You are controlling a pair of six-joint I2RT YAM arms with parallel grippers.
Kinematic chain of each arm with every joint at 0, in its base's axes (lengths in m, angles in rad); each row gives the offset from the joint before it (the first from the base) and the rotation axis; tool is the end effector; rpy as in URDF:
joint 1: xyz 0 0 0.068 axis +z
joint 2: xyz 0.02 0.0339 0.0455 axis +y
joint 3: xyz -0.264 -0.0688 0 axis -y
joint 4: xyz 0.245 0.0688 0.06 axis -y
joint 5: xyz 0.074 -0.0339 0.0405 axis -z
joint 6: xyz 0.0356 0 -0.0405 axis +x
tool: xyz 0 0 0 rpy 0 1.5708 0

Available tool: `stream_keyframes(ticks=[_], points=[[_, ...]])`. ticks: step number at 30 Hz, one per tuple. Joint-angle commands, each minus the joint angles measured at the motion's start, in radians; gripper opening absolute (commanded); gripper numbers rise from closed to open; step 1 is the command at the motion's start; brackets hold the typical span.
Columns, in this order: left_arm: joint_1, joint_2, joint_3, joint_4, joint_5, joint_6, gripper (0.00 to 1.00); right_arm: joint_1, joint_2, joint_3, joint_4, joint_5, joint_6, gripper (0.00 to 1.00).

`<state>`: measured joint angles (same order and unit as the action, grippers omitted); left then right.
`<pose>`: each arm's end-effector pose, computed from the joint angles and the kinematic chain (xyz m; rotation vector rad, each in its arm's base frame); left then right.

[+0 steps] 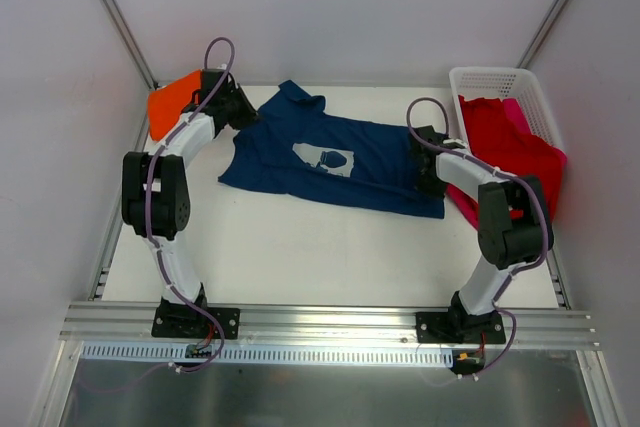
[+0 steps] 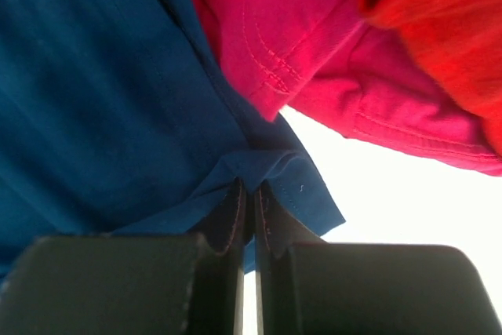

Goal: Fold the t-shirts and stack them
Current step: Fold the flattened tshirt in 1/3 of the way

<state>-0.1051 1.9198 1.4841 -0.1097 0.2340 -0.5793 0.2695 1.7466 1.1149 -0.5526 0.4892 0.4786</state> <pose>0.4472 -0.0555 0.2562 -0.3692 2.1376 -0.6485 0.3313 0.0742 0.1795 0.3944 2.5516 -0.4148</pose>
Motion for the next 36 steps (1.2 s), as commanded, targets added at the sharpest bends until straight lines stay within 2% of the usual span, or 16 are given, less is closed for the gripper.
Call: stream_keyframes(ticks=[1, 3, 4, 5, 6, 9, 10, 12, 13, 14, 15, 17, 24, 26, 29, 36], points=[[-0.002, 0.025, 0.044, 0.021, 0.019, 0.036, 0.00, -0.009, 0.019, 0.019, 0.006, -0.004, 0.000, 0.00], [-0.002, 0.036, 0.054, 0.021, 0.019, 0.039, 0.00, -0.010, 0.036, 0.028, 0.006, -0.012, -0.003, 0.16], [-0.002, 0.047, 0.057, 0.021, 0.018, 0.039, 0.00, -0.012, 0.042, 0.029, 0.010, -0.015, -0.003, 0.41], [-0.002, 0.051, 0.064, 0.019, 0.011, 0.041, 0.00, -0.012, 0.044, 0.031, 0.014, -0.017, -0.006, 0.55], [-0.002, 0.056, 0.067, 0.019, 0.008, 0.045, 0.00, -0.013, 0.044, 0.030, 0.016, -0.015, -0.008, 0.56], [-0.004, 0.085, 0.082, 0.022, -0.016, 0.062, 0.00, -0.013, 0.024, 0.031, 0.022, 0.000, -0.008, 0.76], [-0.004, 0.090, 0.094, 0.022, -0.024, 0.076, 0.02, -0.013, 0.018, 0.031, 0.022, 0.006, -0.009, 0.97], [-0.004, 0.108, 0.113, 0.022, -0.057, 0.093, 0.23, -0.012, 0.011, 0.039, 0.010, 0.023, -0.014, 0.99], [-0.004, 0.123, 0.131, 0.022, -0.073, 0.102, 0.40, -0.013, 0.007, 0.048, 0.002, 0.037, -0.017, 0.99], [-0.004, 0.131, 0.142, 0.025, -0.088, 0.116, 0.66, -0.012, 0.004, 0.052, -0.007, 0.040, -0.020, 0.99], [-0.004, 0.142, 0.153, 0.024, -0.119, 0.121, 0.73, -0.010, -0.011, 0.057, -0.023, 0.057, -0.023, 1.00], [-0.005, 0.146, 0.188, 0.024, -0.151, 0.145, 0.97, -0.004, -0.039, 0.062, -0.035, 0.084, -0.032, 1.00], [-0.019, -0.060, 0.180, 0.021, -0.194, 0.157, 0.99, 0.060, -0.176, 0.209, -0.124, 0.194, -0.119, 1.00], [-0.036, -0.126, 0.115, 0.021, -0.202, 0.147, 0.99, 0.086, -0.191, 0.281, -0.072, 0.116, -0.199, 0.99], [-0.077, -0.267, -0.040, 0.021, -0.222, 0.109, 0.99, 0.161, -0.165, 0.357, -0.011, -0.150, -0.259, 0.99], [-0.179, -0.556, -0.454, 0.030, -0.315, 0.046, 0.97, 0.344, 0.188, 0.684, 0.016, -0.487, -0.265, 0.94]])
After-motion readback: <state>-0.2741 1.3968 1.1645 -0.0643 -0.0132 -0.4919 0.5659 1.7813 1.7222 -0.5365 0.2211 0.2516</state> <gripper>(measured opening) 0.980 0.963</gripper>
